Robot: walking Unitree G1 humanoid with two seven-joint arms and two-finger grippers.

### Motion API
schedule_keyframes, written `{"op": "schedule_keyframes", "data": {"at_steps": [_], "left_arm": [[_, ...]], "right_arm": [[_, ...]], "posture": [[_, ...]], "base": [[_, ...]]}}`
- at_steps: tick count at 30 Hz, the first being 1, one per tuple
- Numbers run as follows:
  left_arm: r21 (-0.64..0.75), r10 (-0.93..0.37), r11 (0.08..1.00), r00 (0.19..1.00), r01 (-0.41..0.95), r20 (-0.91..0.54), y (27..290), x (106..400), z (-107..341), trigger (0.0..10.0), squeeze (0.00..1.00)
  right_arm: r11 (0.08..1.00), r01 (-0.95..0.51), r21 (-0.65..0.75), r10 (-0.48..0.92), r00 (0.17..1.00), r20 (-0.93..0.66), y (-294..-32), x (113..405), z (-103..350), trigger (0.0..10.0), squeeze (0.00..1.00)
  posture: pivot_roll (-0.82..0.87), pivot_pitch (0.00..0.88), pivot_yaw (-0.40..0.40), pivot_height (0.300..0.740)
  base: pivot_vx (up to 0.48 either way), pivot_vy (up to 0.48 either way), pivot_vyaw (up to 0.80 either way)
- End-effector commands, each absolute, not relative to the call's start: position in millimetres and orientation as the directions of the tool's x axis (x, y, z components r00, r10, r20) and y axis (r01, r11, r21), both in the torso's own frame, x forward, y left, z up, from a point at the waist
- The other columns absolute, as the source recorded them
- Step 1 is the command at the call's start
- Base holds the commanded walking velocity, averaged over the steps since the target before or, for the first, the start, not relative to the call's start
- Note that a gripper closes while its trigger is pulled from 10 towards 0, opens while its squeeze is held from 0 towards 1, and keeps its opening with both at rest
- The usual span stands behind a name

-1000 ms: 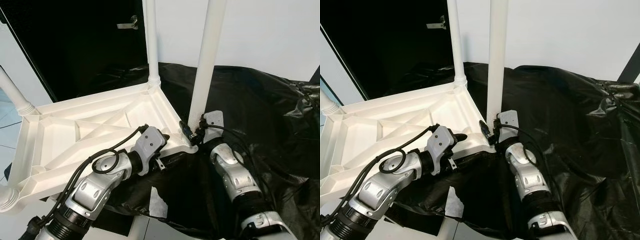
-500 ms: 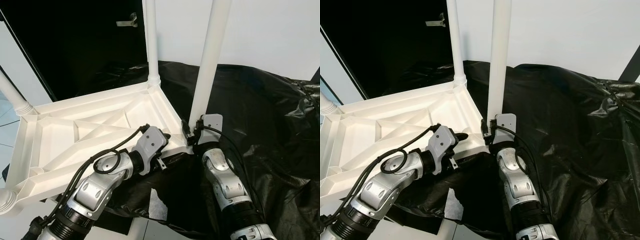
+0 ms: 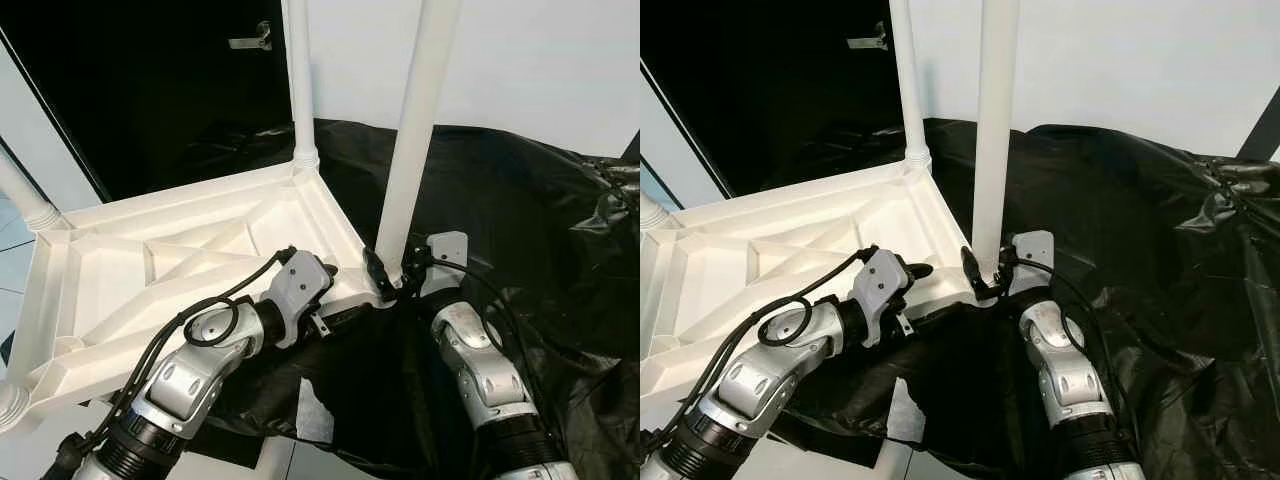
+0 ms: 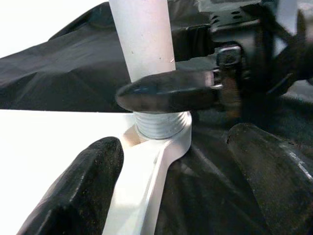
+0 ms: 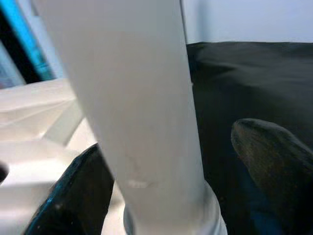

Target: Building children table

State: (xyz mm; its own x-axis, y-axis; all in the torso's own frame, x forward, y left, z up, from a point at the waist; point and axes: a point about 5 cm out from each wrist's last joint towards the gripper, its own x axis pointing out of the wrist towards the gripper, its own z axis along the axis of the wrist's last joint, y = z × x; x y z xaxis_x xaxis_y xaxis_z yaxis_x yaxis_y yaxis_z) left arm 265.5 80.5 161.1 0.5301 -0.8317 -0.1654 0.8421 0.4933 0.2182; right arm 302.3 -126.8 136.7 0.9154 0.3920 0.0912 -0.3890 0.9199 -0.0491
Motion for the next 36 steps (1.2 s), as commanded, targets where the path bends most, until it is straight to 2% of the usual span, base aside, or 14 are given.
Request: {"op": "schedule_keyframes", "data": {"at_steps": [1, 3, 4, 7, 17, 18, 20, 21, 32, 36], "left_arm": [[0.209, -0.838, 0.478, 0.514, 0.853, -0.184, 84, 265, 159, 10.0, 0.00], [0.209, -0.837, 0.479, 0.515, 0.853, -0.184, 84, 265, 159, 10.0, 0.00], [0.210, -0.836, 0.481, 0.518, 0.851, -0.184, 85, 267, 160, 10.0, 0.00], [0.212, -0.834, 0.484, 0.521, 0.849, -0.182, 86, 268, 160, 10.0, 0.00], [0.217, -0.832, 0.487, 0.525, 0.846, -0.179, 87, 269, 162, 10.0, 0.00], [0.218, -0.830, 0.490, 0.528, 0.844, -0.178, 87, 270, 163, 10.0, 0.00], [0.218, -0.830, 0.491, 0.529, 0.843, -0.177, 87, 270, 163, 10.0, 0.00], [0.220, -0.826, 0.497, 0.535, 0.839, -0.177, 88, 271, 164, 10.0, 0.00], [0.217, -0.820, 0.506, 0.544, 0.835, -0.179, 90, 270, 163, 10.0, 0.00], [0.213, -0.822, 0.503, 0.540, 0.837, -0.179, 89, 269, 163, 10.0, 0.00]], "right_arm": [[0.887, -0.461, -0.019, 0.461, 0.885, 0.065, -128, 303, 133, 10.0, 0.50], [0.870, -0.494, -0.009, 0.494, 0.868, 0.055, -130, 305, 132, 10.0, 0.50], [0.832, -0.554, -0.030, 0.555, 0.832, 0.030, -132, 312, 131, 10.0, 0.00], [0.799, -0.597, -0.080, 0.599, 0.801, 0.006, -132, 321, 133, 10.0, 0.00], [0.702, -0.705, -0.107, 0.703, 0.709, -0.057, -122, 336, 133, 10.0, 0.00], [0.687, -0.720, -0.098, 0.718, 0.693, -0.061, -121, 339, 132, 1.9, 0.00], [0.683, -0.724, -0.098, 0.722, 0.689, -0.064, -121, 339, 131, 1.9, 0.00], [0.683, -0.724, -0.097, 0.722, 0.689, -0.057, -121, 340, 131, 0.0, 0.00], [0.713, -0.698, -0.058, 0.696, 0.716, -0.061, -126, 338, 124, 0.0, 0.00], [0.789, -0.614, -0.034, 0.612, 0.789, -0.051, -126, 338, 120, 0.0, 0.00]], "posture": [[0.00, 0.000, 0.023, 0.740], [0.00, 0.000, 0.023, 0.740], [0.01, 0.000, 0.026, 0.740], [0.01, 0.000, 0.031, 0.740], [0.02, 0.000, 0.032, 0.740], [0.02, 0.000, 0.031, 0.740], [0.02, 0.000, 0.031, 0.740], [0.02, 0.000, 0.031, 0.740], [0.03, 0.000, 0.026, 0.740], [0.03, 0.000, 0.020, 0.740]], "base": [[0.000, 0.000, 0.00], [0.000, 0.000, 0.00], [0.000, 0.000, 0.00], [0.000, 0.000, 0.00], [0.000, 0.000, 0.00], [0.000, 0.000, 0.00], [0.000, 0.000, 0.00], [0.000, 0.000, 0.00], [0.000, 0.000, 0.00], [0.000, 0.000, 0.00]]}}
